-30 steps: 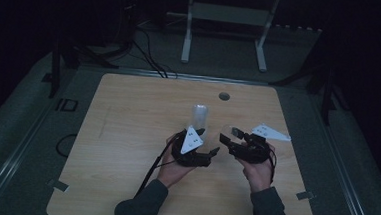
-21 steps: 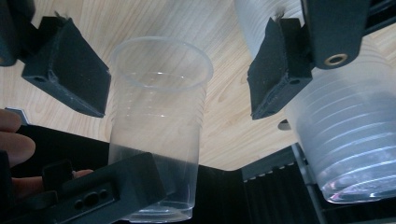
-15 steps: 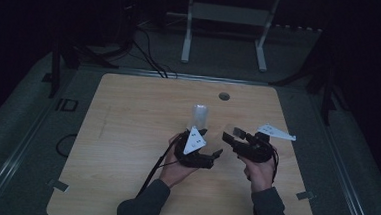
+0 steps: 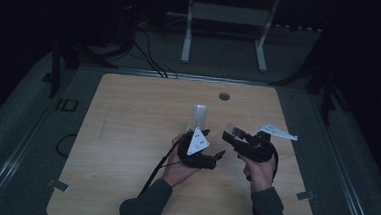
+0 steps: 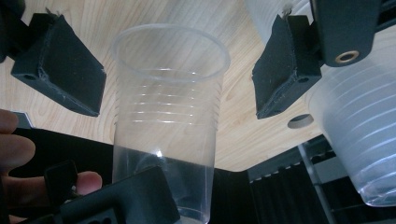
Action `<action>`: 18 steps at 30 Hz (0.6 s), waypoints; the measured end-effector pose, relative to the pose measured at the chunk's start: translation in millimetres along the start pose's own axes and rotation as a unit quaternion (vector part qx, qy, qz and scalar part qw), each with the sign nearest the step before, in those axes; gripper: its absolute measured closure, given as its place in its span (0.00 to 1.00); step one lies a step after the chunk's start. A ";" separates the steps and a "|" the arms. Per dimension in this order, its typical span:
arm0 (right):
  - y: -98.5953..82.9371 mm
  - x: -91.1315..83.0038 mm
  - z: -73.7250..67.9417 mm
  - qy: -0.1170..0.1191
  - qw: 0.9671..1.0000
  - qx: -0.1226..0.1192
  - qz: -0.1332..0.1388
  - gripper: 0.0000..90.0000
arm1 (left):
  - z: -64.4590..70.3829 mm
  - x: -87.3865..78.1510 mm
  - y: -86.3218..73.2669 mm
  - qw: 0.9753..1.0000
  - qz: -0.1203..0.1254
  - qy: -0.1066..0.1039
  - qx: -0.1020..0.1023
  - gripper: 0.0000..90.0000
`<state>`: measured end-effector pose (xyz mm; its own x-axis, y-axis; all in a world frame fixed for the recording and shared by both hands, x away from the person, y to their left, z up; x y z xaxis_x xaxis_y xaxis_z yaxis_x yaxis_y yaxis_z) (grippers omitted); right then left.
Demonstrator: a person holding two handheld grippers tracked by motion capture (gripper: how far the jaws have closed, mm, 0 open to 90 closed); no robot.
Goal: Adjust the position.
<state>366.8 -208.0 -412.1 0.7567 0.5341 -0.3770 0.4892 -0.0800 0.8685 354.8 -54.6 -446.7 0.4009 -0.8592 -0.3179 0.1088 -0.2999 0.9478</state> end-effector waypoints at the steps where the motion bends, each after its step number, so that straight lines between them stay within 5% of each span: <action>1: 0.0 0.0 0.6 0.001 1.000 0.005 0.000 0.45 | 0.3 0.7 0.1 1.000 0.001 0.000 0.001 0.19; 13: -2.1 0.8 6.6 0.029 0.998 0.059 -0.004 0.45 | 2.3 9.9 -1.7 1.000 -0.002 -0.003 0.003 0.19; 18: -3.2 1.3 4.5 0.036 0.998 0.055 -0.007 0.45 | 1.2 13.5 -3.8 1.000 -0.001 -0.007 -0.003 0.19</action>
Point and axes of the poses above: each handheld gripper's, and its own axes: x roughly forward along the jaws, y roughly out of its top, z roughly to its right, the point moved 5 cm from there along x, roughly forward along the jaws, and after that the axes turned 13 degrees about -y, right-handed, at the moved point
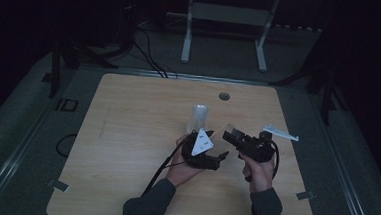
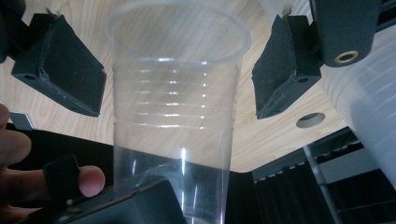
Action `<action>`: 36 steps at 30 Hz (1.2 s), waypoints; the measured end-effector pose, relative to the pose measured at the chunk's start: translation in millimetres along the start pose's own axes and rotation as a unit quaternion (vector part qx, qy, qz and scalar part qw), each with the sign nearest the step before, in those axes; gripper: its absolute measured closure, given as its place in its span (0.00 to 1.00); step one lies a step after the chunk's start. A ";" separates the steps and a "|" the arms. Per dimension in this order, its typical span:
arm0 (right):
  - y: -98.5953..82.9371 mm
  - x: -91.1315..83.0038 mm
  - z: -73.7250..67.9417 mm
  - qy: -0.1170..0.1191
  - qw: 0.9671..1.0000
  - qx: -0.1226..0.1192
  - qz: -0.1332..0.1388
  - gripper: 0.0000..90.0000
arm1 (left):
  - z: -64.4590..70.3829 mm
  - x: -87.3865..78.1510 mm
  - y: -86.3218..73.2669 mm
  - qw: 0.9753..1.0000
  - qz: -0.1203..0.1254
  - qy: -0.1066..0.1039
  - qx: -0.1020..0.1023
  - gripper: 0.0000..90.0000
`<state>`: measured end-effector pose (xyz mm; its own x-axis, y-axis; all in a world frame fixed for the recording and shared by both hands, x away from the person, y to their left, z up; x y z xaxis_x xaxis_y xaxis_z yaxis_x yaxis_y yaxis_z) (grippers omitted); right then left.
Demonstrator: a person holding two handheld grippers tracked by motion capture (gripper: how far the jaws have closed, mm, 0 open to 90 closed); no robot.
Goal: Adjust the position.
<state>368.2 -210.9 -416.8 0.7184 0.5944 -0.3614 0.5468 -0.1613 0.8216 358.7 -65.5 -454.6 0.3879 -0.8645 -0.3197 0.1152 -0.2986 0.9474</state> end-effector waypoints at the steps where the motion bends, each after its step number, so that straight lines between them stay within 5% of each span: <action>1: -0.1 0.1 -0.7 0.001 1.000 -0.002 0.000 0.45 | -0.6 0.8 -0.6 1.000 0.001 0.000 -0.002 0.19; 17: 1.1 -2.6 4.3 0.029 0.999 0.039 0.007 0.45 | -0.7 0.6 -2.2 1.000 0.008 -0.003 -0.003 0.27; 36: -0.1 -5.2 7.6 0.018 1.000 0.020 0.001 0.37 | 3.5 0.0 -1.1 1.000 -0.001 -0.006 0.014 0.33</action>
Point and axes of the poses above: each handheld gripper's, and its own axes: x roughly forward along the jaws, y roughly out of its top, z roughly to its right, the point moved 5 cm from there along x, roughly forward along the jaws, and after that the axes turned 13 degrees about -y, right-handed, at the moved point
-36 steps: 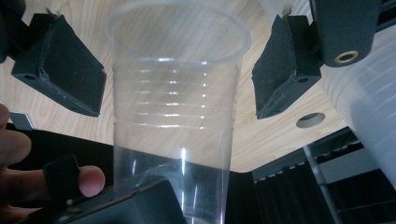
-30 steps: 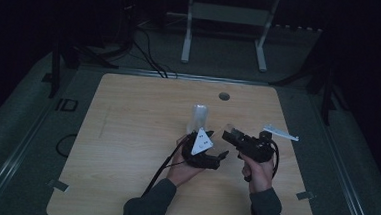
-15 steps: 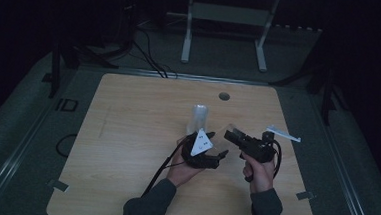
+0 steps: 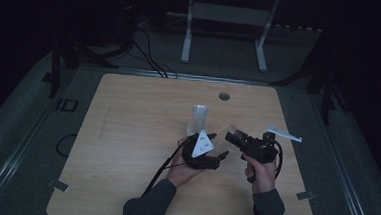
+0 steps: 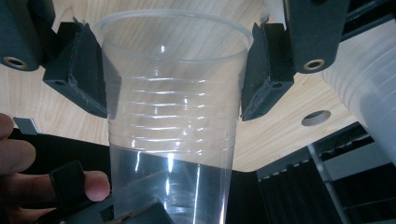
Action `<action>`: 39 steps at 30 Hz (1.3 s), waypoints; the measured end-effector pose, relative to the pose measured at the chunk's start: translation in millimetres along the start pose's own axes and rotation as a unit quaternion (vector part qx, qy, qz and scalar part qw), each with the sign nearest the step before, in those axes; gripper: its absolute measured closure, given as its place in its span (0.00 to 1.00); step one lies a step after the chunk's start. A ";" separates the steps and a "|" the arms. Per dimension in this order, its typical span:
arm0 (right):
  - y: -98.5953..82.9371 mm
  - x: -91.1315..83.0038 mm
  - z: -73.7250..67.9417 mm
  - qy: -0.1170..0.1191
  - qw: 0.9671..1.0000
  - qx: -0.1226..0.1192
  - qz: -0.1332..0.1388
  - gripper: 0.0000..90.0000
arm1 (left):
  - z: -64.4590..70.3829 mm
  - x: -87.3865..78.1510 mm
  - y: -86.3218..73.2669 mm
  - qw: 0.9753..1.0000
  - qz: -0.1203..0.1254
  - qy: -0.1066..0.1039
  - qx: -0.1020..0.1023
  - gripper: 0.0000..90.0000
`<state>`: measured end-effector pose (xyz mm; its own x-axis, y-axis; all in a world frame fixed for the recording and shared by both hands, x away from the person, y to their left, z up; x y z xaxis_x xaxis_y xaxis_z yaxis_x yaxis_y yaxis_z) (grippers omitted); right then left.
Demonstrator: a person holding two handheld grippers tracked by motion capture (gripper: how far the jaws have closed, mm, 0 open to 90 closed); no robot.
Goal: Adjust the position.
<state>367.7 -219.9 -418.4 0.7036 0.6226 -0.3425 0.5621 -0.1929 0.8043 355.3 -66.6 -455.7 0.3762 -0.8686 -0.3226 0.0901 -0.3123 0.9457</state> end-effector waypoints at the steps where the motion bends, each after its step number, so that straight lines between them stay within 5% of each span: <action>1: -0.2 -0.4 -0.2 0.000 1.000 -0.002 -0.001 0.37 | -0.2 -0.3 0.2 1.000 0.000 0.000 0.000 0.33; 16: -3.5 -7.1 -1.5 -0.005 0.999 -0.038 -0.012 0.35 | -9.7 -10.0 1.0 1.000 -0.003 0.010 -0.002 0.33; 33: -4.1 -16.8 5.3 -0.012 0.998 -0.062 -0.021 0.38 | -16.7 -19.1 3.5 1.000 -0.004 -0.007 -0.013 0.33; 39: -4.0 -18.7 6.1 -0.030 0.995 -0.090 -0.033 0.38 | -20.9 -24.6 4.0 1.000 -0.005 -0.006 -0.016 0.33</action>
Point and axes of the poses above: each handheld gripper's, and its own axes: x roughly forward along the jaws, y roughly out of its top, z roughly to its right, the point moved 5 cm from there along x, roughly forward along the jaws, and after that the axes turned 13 degrees about -y, right-handed, at the moved point
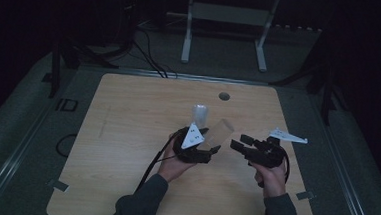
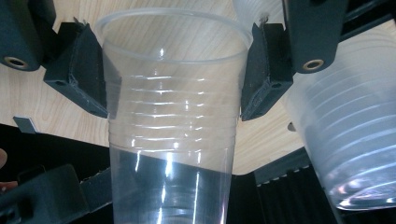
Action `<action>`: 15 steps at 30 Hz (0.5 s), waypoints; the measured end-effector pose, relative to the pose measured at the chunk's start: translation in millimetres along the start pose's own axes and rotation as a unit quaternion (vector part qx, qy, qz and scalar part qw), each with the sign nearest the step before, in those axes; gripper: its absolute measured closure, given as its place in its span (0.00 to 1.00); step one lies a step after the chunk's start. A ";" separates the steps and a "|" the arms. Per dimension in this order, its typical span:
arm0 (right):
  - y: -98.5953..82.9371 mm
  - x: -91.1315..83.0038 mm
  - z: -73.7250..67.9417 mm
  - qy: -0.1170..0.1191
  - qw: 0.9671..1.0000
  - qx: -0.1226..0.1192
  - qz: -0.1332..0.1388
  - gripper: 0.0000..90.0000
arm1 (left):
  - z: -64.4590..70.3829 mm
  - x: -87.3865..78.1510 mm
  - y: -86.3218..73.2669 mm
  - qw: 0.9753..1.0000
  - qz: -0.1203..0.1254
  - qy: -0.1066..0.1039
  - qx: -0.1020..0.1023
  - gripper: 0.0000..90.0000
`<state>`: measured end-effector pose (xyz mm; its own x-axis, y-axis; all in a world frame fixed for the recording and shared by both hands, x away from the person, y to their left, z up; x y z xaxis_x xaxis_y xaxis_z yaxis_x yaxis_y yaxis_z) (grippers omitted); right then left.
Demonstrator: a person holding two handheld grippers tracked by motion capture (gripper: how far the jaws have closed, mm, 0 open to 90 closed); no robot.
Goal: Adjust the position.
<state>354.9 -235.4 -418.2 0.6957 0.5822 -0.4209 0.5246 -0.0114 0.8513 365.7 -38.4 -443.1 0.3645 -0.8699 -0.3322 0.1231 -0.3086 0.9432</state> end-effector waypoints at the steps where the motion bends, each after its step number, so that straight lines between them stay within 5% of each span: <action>1: 0.1 0.2 -0.2 -0.006 1.000 -0.007 -0.002 0.38 | -0.4 -0.9 0.2 1.000 -0.001 -0.001 0.000 0.33; 15: 1.0 -2.4 1.9 -0.046 0.997 -0.061 -0.017 0.39 | 0.2 -8.0 2.1 1.000 -0.013 -0.022 0.001 0.34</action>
<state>354.7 -238.4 -416.9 0.7235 0.5031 -0.4726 0.4893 0.1092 0.8653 362.9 -32.2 -438.5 0.3211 -0.8774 -0.3565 0.1292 -0.3323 0.9343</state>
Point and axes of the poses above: each handheld gripper's, and its own axes: x roughly forward along the jaws, y roughly out of its top, z roughly to its right, the point moved 5 cm from there along x, roughly forward along the jaws, and after that the axes turned 13 degrees about -y, right-handed, at the moved point
